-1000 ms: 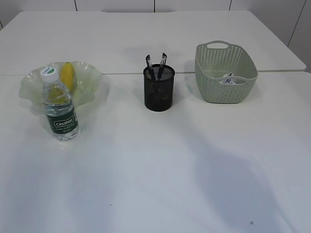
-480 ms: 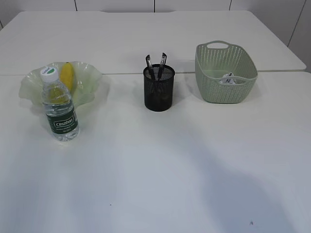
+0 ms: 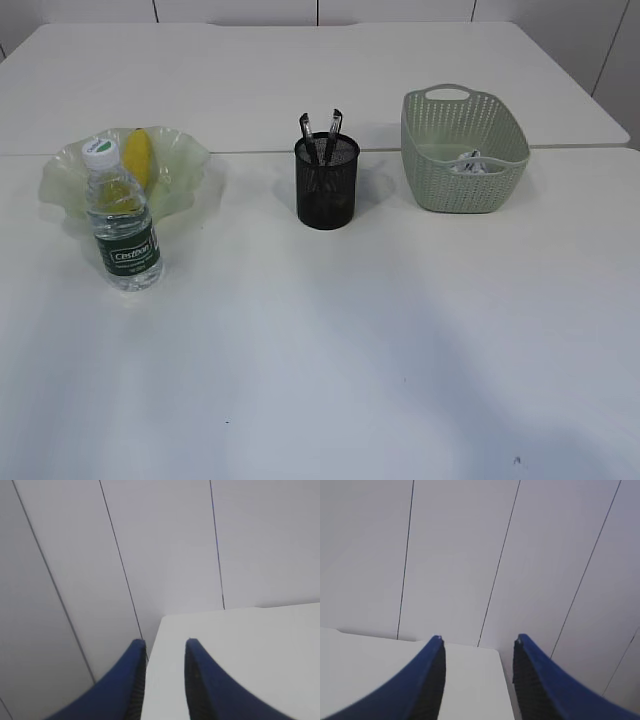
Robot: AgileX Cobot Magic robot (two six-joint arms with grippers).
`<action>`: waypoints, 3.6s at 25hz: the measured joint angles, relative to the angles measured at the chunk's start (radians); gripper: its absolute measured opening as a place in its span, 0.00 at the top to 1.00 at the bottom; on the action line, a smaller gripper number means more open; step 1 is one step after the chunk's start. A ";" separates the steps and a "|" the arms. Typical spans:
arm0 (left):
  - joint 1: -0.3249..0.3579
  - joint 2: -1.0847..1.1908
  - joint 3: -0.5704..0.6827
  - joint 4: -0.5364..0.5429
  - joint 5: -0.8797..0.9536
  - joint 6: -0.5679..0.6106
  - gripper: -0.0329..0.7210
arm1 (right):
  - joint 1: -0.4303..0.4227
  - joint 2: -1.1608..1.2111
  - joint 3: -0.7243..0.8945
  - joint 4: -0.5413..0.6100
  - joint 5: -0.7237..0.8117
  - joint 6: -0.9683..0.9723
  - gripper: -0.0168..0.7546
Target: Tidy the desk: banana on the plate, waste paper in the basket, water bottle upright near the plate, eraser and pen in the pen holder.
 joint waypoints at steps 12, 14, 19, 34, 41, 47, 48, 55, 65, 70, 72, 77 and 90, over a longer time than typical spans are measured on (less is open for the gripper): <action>0.000 0.004 0.000 0.000 0.032 -0.007 0.72 | 0.000 -0.297 0.462 -0.030 0.002 -0.009 0.55; 0.000 0.004 0.000 0.000 0.036 -0.009 0.72 | 0.000 -0.357 0.567 -0.032 -0.021 -0.006 0.55; 0.000 0.004 0.000 0.000 0.041 -0.009 0.72 | 0.002 -0.506 0.890 -0.032 -0.171 0.041 0.55; 0.000 0.004 0.000 0.000 0.042 -0.009 0.72 | 0.004 -0.970 1.721 -0.032 -0.396 0.180 0.55; 0.000 0.004 0.000 0.000 0.042 -0.009 0.72 | 0.004 -1.175 1.949 0.052 -0.454 0.180 0.55; 0.000 -0.001 0.000 0.000 0.001 -0.009 0.72 | 0.004 -1.379 2.130 0.113 -0.467 0.180 0.55; 0.000 -0.008 0.002 0.000 -0.011 -0.009 0.72 | 0.004 -1.409 2.150 0.113 -0.464 0.180 0.55; 0.000 -0.148 0.061 0.000 -0.046 -0.009 0.72 | 0.004 -1.577 2.243 0.117 -0.372 0.182 0.55; 0.000 -0.320 0.261 -0.004 -0.114 -0.009 0.72 | 0.004 -1.592 2.290 0.120 -0.353 0.182 0.55; 0.000 -0.395 0.314 -0.008 -0.152 -0.009 0.72 | 0.004 -1.592 2.331 0.148 -0.357 0.182 0.55; 0.000 -0.423 0.338 -0.008 -0.152 -0.009 0.72 | 0.004 -1.592 2.337 0.161 -0.365 0.182 0.55; 0.000 -0.455 0.389 -0.009 -0.157 -0.018 0.72 | 0.004 -1.592 2.337 0.167 -0.370 0.167 0.55; 0.000 -0.457 0.455 -0.010 -0.104 -0.077 0.73 | 0.004 -1.695 2.311 0.299 -0.271 0.120 0.55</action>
